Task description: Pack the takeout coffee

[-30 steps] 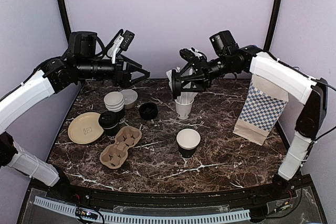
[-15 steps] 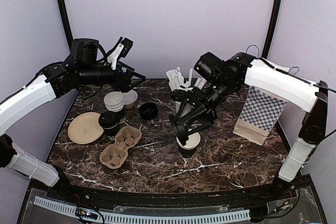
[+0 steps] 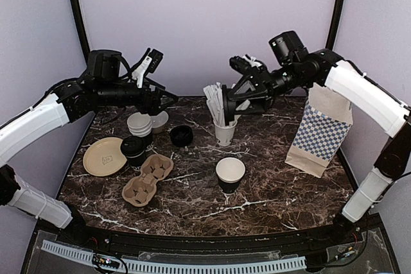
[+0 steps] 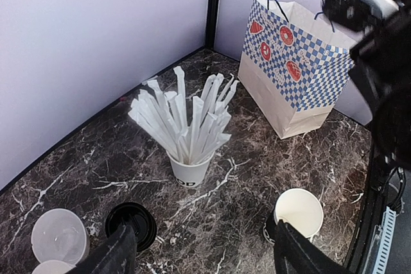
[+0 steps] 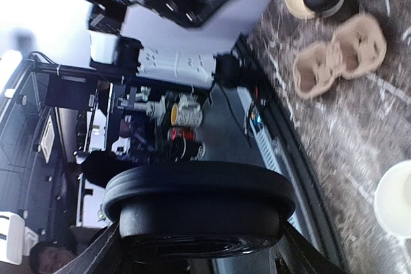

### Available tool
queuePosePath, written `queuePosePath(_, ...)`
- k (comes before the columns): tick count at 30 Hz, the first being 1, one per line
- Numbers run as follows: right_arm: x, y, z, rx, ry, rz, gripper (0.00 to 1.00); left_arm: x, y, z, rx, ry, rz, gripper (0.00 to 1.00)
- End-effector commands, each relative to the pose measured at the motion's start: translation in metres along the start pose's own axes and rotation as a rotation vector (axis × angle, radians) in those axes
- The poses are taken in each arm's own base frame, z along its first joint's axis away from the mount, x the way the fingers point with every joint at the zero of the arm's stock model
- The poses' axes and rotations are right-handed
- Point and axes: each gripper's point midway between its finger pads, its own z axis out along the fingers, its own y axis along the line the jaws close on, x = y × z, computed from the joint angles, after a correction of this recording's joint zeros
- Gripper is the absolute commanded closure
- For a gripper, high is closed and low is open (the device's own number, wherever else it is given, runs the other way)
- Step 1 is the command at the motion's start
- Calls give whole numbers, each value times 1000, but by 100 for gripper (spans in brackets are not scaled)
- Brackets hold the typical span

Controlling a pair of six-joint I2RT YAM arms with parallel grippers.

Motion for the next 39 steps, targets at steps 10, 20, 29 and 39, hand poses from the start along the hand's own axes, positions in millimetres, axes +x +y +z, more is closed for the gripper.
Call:
queuePosePath(10,-166,-44,-178,1474,-537,-988,29,-32,-7,-10,34,-62,-4,24)
queuePosePath(20,-102,-49,-127,1199,-221,-1130,29,-20,-6,-10,28,-31,0,24)
queuePosePath(29,-10,-75,-64,888,198,-1100,28,-11,-9,-5,54,3,1,24)
queuePosePath(39,28,-123,-17,839,485,-994,30,3,-10,-8,55,32,-16,24)
